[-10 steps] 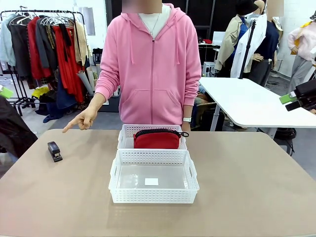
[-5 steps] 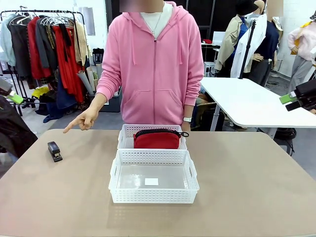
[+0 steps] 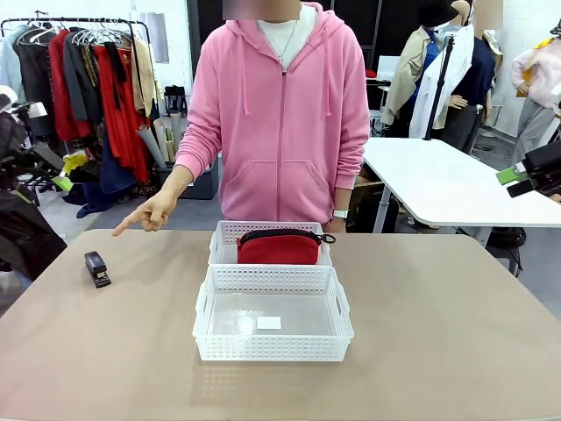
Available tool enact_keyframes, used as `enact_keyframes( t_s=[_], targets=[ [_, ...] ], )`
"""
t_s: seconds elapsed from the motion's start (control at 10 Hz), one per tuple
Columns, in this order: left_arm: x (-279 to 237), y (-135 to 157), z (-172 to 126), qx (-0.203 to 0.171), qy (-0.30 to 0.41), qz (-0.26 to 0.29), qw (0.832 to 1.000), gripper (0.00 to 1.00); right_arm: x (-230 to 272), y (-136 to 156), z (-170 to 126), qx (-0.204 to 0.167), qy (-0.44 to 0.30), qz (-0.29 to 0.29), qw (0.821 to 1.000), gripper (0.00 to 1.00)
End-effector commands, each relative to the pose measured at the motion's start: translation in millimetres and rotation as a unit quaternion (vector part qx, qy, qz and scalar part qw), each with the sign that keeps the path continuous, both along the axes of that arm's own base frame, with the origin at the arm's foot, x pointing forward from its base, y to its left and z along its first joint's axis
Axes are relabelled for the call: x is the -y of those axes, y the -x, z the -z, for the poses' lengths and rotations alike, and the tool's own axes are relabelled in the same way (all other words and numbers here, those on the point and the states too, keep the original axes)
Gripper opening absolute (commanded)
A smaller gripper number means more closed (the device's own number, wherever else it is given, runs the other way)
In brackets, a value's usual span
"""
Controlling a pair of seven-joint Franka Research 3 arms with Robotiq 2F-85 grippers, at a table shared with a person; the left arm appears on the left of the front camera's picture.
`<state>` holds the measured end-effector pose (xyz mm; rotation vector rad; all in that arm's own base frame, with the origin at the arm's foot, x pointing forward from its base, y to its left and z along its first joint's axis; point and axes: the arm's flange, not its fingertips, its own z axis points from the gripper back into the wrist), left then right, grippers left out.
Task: Distribute items into two baskets.
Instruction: Pick up the Stapler that the person points to.
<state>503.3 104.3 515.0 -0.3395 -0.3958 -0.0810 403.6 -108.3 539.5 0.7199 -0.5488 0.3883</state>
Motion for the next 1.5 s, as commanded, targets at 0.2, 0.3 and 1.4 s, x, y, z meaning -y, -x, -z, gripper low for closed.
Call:
enact_keyframes(
  t_s=[0.2,0.3,1.4],
  targets=[
    [8,-35,19,-0.045,-0.048,-0.107,0.992,1.0,0,0,-2,-0.006,0.002,0.004,1.0,1.0],
    [11,-43,24,-0.061,-0.059,-0.126,0.988,1.0,0,0,-2,-0.006,0.002,0.004,1.0,1.0],
    [41,-95,81,-0.15,-0.072,-0.288,0.943,1.0,0,0,-2,-0.006,0.002,0.004,1.0,1.0]
  ],
)
